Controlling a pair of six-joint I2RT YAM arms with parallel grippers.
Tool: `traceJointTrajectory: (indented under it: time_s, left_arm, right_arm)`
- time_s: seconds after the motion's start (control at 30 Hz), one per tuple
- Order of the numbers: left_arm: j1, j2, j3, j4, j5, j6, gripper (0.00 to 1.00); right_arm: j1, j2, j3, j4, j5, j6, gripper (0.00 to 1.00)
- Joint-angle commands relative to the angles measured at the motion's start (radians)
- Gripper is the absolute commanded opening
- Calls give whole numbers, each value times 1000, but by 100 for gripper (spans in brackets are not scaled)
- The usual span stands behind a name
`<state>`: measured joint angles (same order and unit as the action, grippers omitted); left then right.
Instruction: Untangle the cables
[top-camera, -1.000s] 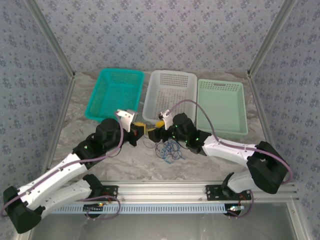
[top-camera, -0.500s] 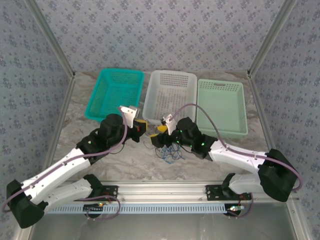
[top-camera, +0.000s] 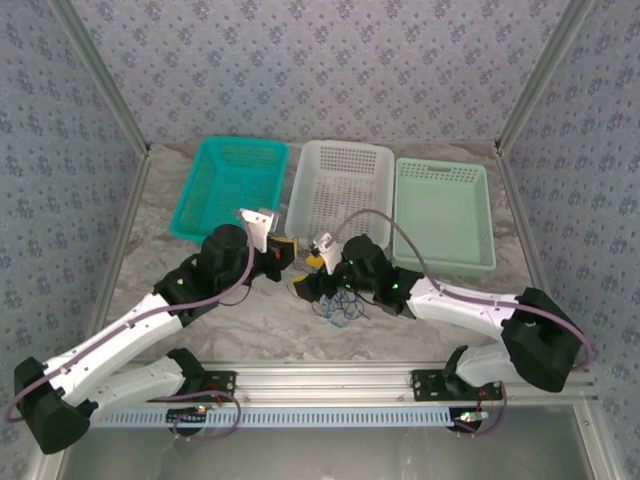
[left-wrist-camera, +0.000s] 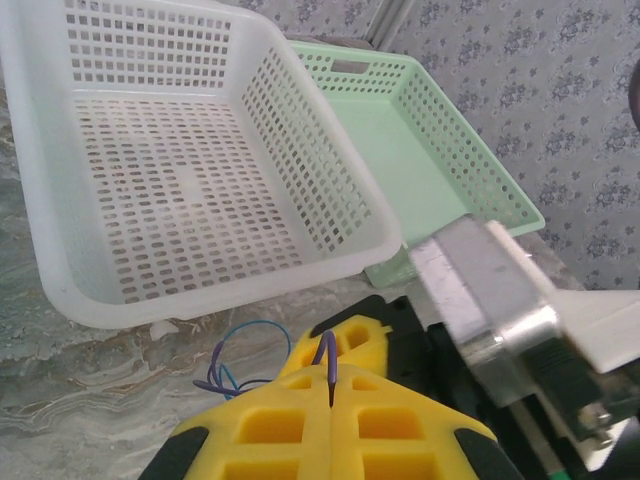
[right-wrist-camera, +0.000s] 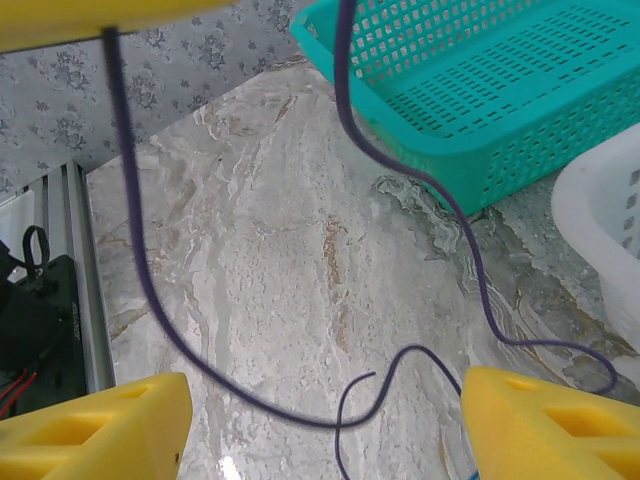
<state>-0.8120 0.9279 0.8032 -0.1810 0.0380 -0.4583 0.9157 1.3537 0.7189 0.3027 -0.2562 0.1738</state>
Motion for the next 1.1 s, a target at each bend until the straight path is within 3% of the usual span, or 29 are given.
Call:
traceJointTrajectory:
  time_s: [0.0, 0.13, 0.33, 0.5, 0.57, 0.73, 0.77, 0.93, 1.07]
  left_arm:
    - [-3, 2, 31, 25, 22, -20, 0]
    - [-3, -4, 31, 15, 15, -20, 0]
    - [-3, -5, 39, -24, -49, -18, 4]
    - [7, 1, 42, -44, -83, -14, 12]
    - [13, 2, 46, -55, -93, -13, 18]
    - [18, -30, 36, -133, -235, -5, 82]
    - [19, -43, 26, -137, -248, 5, 87]
    - [20, -126, -52, -121, -289, 42, 94]
    - [20, -166, -113, -77, -231, 57, 94]
  right_arm:
    - [10, 42, 61, 17, -21, -31, 73]
    - [13, 64, 77, 27, -23, -31, 65]
    - [11, 43, 102, -53, -93, -5, 20]
    - [-4, 11, 178, -188, -217, 41, 0]
    - [-13, -10, 209, -233, -245, 54, 0]
    - [-80, -31, 342, -421, -338, 135, 0]
    - [-92, -32, 372, -448, -361, 148, 0]
    - [-173, -65, 510, -488, -469, 248, 0]
    - [-214, -77, 593, -501, -529, 306, 1]
